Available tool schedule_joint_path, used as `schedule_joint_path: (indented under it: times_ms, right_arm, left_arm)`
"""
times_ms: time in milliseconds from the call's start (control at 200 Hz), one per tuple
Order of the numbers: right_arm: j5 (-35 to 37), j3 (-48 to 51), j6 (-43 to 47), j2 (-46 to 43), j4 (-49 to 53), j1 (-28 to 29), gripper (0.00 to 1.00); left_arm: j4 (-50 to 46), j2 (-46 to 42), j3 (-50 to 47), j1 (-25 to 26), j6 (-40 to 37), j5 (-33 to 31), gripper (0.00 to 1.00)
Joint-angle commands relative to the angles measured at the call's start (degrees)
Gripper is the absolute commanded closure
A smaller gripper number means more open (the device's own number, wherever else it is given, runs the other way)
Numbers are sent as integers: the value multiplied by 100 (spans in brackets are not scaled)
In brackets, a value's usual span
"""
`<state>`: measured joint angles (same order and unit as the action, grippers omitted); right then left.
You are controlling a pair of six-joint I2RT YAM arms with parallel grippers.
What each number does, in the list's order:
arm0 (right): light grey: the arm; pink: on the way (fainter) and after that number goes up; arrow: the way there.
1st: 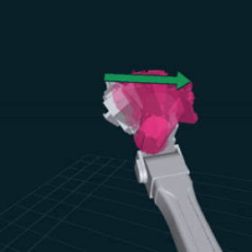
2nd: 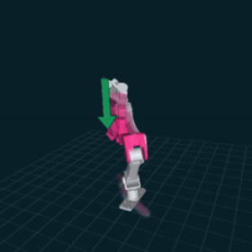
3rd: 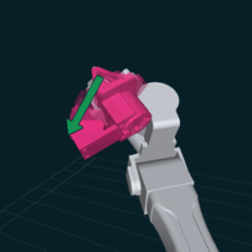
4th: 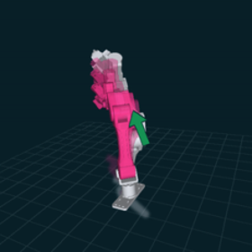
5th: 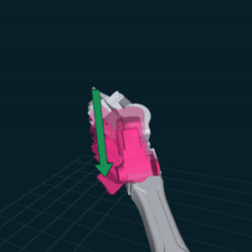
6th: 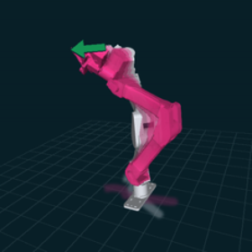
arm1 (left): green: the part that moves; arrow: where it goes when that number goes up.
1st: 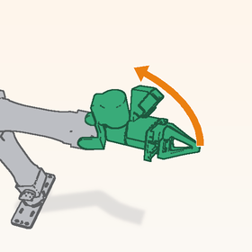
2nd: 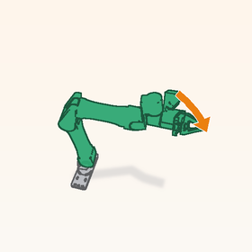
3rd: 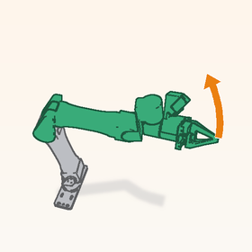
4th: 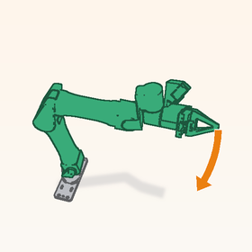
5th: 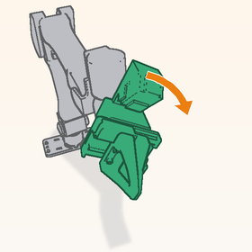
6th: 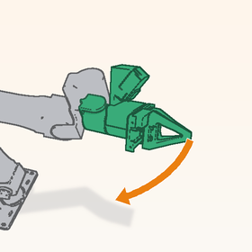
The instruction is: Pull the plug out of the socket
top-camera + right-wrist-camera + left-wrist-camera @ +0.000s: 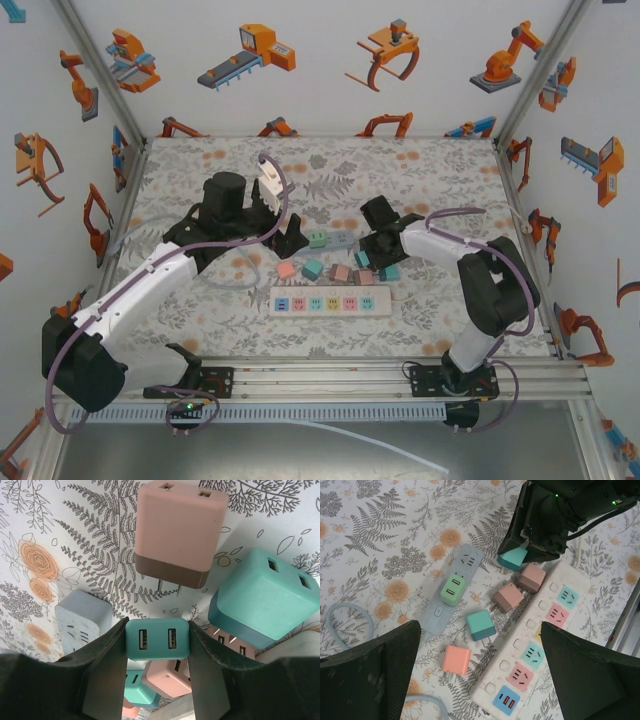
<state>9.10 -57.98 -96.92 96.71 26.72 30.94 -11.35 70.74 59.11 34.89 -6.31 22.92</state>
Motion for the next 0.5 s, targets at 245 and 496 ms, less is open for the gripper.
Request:
schedule_joint_path:
  times_ms: [245,496]
  right_arm:
    - [226,299,-101,-212,-158,0,47]
    - [299,440,-6,-532,-167,0,47]
  left_arm:
    - [-73,80,49,49,-50,-47,3]
    - [-69,100,57,68,-17,-72,3]
